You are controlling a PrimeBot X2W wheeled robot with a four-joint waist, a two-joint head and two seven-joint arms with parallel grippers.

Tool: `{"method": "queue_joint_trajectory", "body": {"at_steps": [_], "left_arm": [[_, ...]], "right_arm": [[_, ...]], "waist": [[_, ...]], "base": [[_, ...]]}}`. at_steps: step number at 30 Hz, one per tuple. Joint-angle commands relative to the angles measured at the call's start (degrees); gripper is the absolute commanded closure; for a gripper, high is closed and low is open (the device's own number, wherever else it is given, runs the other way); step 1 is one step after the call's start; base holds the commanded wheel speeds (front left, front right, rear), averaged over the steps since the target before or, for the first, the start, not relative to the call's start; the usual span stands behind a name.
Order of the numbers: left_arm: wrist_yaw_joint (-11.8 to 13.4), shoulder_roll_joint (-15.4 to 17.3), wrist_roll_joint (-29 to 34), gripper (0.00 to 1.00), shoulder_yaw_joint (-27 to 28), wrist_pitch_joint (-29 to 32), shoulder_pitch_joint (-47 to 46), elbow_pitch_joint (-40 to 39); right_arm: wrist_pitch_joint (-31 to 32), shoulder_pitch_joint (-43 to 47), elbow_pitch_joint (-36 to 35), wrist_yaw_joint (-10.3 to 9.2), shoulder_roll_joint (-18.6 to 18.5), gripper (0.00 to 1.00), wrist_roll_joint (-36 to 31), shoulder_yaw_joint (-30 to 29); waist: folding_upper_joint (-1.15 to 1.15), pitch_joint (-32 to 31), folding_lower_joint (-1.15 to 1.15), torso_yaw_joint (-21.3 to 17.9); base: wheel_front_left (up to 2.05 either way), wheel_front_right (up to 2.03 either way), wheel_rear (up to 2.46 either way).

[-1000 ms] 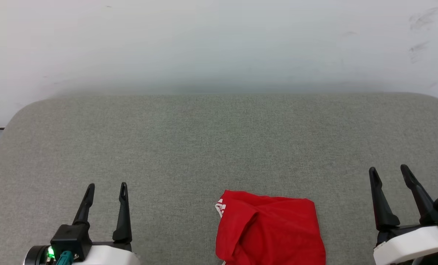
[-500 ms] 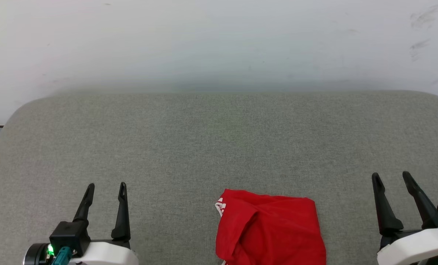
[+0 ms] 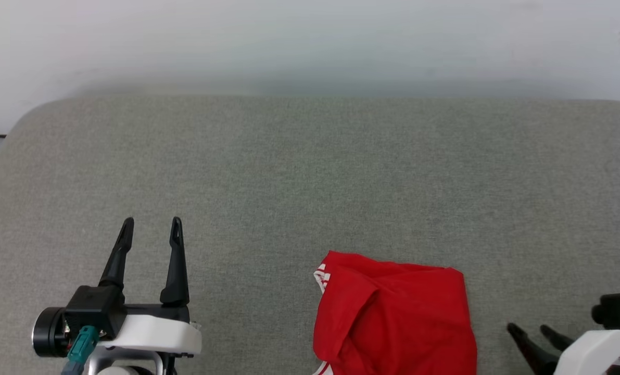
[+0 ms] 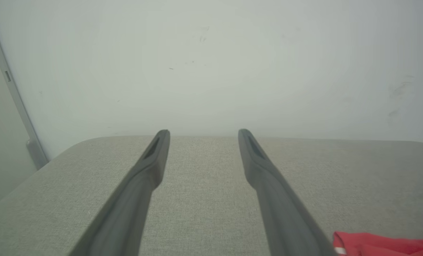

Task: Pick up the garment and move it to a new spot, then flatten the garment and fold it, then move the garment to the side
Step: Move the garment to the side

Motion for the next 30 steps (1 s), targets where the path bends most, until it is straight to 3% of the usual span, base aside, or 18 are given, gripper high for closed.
{"method": "queue_joint_trajectory", "body": {"at_steps": [1, 19, 24, 26, 30], "left_arm": [[-0.21, -0.37, 0.36, 0.0, 0.1, -0.12, -1.01, -0.27], [-3.05, -2.94, 2.67, 0.0, 1.69, -0.12, -3.71, 0.38], [-3.44, -3.38, 3.05, 0.0, 2.38, -0.12, -3.65, 0.43], [-3.53, -3.56, 3.12, 0.0, 2.62, -0.12, -3.42, 0.44], [-3.96, -3.92, 3.38, 0.0, 2.92, -0.12, -3.27, 0.57]], "right_arm": [[0.51, -1.21, 0.29, -0.03, -0.22, 0.0, 1.1, 0.7], [-0.5, -7.63, 15.15, -0.04, -2.25, 0.0, 13.06, 17.28], [-1.81, -8.25, 18.16, -0.08, -3.03, 0.0, 14.2, 19.61], [-2.33, -8.57, 19.03, -0.08, -3.5, 1.0, 14.21, 19.89], [-3.28, -9.3, 19.44, -0.08, -4.38, 1.0, 14.1, 19.99]], "waist": [[0.0, 1.18, -0.01, 0.79], [0.0, 6.05, -0.01, 4.85], [0.0, 6.14, -0.01, 4.84], [0.0, 6.09, -0.01, 4.72], [0.0, 5.87, -0.01, 4.42]], "base": [[0.0, 0.0, 0.0], [0.0, 0.0, 0.0], [0.0, 0.0, 0.0], [0.0, 0.0, 0.0], [0.0, 0.0, 0.0]]}}
